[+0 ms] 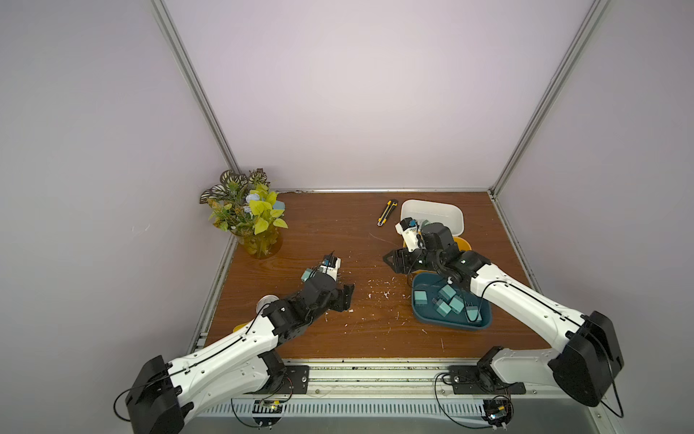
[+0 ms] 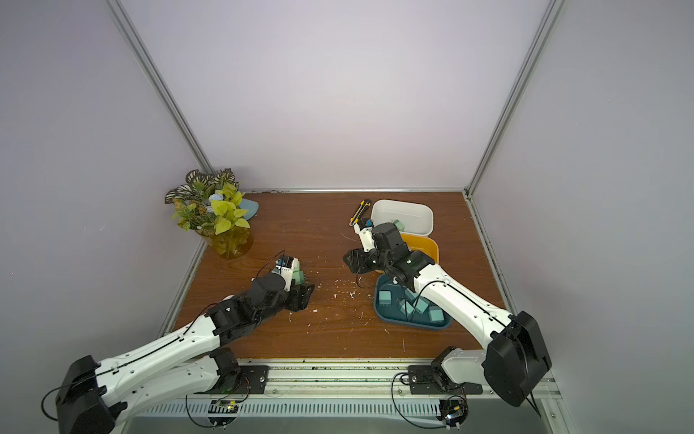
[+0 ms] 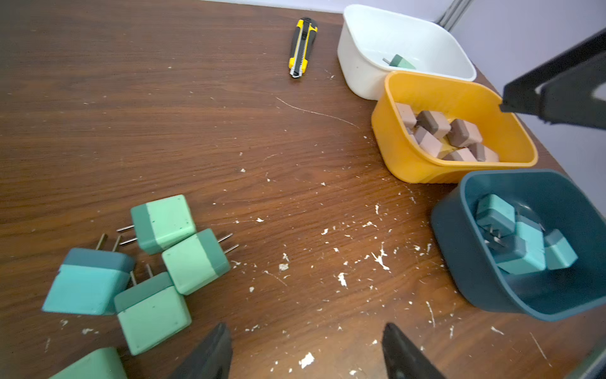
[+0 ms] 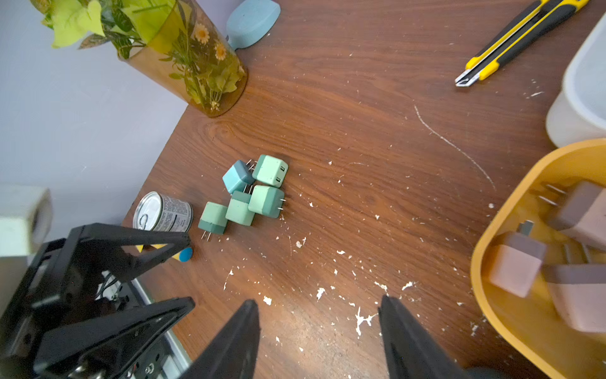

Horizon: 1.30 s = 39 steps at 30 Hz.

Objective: Place the plugs by color into the storage box
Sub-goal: Pick up the plug from the center of the board.

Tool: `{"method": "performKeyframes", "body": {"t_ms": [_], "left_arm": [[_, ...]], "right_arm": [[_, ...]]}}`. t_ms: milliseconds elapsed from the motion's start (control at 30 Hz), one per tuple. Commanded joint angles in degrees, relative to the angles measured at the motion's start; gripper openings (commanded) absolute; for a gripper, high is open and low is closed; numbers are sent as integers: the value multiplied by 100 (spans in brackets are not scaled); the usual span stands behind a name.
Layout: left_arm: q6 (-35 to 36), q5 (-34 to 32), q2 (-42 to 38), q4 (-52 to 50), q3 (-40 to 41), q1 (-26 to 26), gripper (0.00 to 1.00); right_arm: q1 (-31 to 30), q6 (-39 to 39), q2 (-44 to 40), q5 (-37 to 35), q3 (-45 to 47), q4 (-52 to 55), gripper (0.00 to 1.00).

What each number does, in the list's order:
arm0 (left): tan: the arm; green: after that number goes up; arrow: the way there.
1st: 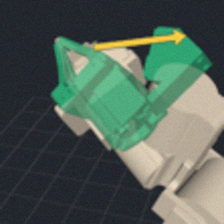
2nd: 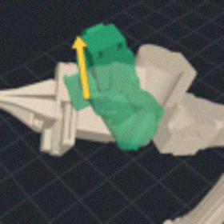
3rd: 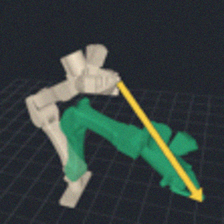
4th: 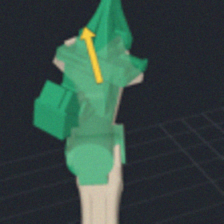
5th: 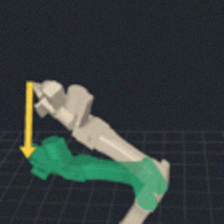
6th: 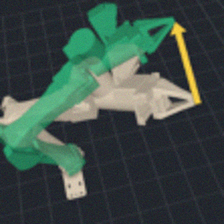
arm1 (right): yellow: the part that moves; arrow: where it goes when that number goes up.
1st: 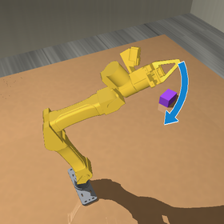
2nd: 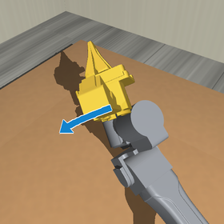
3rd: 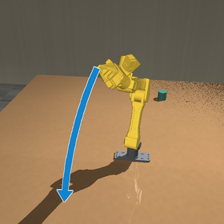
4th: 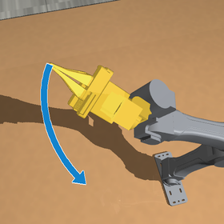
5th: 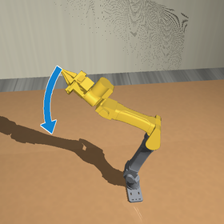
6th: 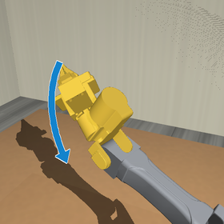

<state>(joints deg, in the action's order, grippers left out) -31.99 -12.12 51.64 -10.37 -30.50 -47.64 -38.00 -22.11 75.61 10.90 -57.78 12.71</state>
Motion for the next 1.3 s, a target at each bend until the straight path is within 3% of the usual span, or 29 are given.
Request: {"method": "performKeyframes", "body": {"t_ms": [0, 267, 500, 700, 933, 1267], "left_arm": [[-115, -505, -50, -207, 85, 74, 74], [7, -473, 244, 8, 145, 323, 73], [23, 293, 486, 447, 242, 1236, 73], [196, 517, 678, 414, -29, 1944, 72], [433, 495, 749, -134, -428, 2531, 73], [322, 463, 1373, -120, -475, 2825, 76]], "right_arm": [[-173, 17, 71, 80, -76, -299, 64], [-430, 17, 378, 30, -141, -429, 63], [-546, -29, 581, -82, -190, -415, 62], [-601, -97, 730, 14, -251, -504, 62], [-819, 148, 1229, -95, -1021, -207, 63], [-938, 141, 1990, 79, -1676, -368, 63]]}}
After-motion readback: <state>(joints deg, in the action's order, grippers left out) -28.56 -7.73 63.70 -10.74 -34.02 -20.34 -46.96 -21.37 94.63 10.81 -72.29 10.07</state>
